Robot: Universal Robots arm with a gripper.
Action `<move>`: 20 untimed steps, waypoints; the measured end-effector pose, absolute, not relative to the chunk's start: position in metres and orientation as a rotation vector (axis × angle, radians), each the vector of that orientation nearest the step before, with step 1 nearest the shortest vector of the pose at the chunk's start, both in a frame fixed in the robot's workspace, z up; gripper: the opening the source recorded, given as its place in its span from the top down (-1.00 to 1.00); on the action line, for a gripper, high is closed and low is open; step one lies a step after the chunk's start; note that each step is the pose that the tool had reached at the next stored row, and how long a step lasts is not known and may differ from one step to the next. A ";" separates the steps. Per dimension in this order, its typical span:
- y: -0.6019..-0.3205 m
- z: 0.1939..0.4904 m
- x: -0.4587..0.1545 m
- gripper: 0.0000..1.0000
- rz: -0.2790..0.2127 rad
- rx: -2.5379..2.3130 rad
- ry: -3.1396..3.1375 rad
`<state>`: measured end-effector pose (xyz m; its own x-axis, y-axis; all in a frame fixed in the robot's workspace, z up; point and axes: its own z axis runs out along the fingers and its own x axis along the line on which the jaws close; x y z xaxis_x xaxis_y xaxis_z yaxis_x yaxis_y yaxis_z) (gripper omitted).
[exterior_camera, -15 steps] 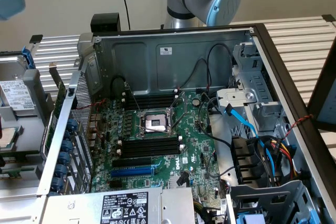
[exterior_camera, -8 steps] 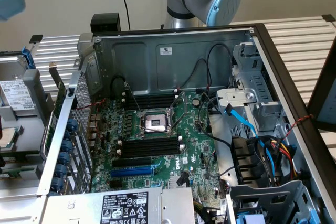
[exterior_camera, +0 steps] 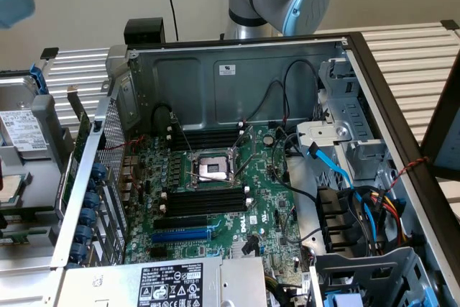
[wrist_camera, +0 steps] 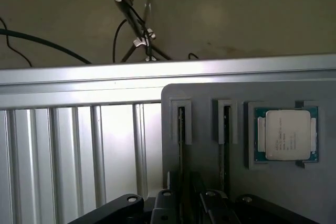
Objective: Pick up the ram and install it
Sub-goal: 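Pick up the ram and move it above insertion slot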
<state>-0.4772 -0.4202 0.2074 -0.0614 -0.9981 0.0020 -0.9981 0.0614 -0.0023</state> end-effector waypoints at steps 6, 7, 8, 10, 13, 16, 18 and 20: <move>-0.420 0.207 -0.477 0.54 -0.007 -2.167 2.276; -0.420 0.207 -0.477 0.54 -0.007 -2.167 2.276; -0.420 0.207 -0.477 0.54 -0.007 -2.167 2.276; -0.420 0.205 -0.477 0.54 -0.009 -2.166 2.275; -0.420 0.205 -0.477 0.54 -0.010 -2.167 2.276; -0.420 0.205 -0.477 0.54 -0.010 -2.167 2.276; -0.420 0.205 -0.477 0.54 -0.010 -2.166 2.276; -0.420 0.205 -0.477 0.54 -0.010 -2.165 2.278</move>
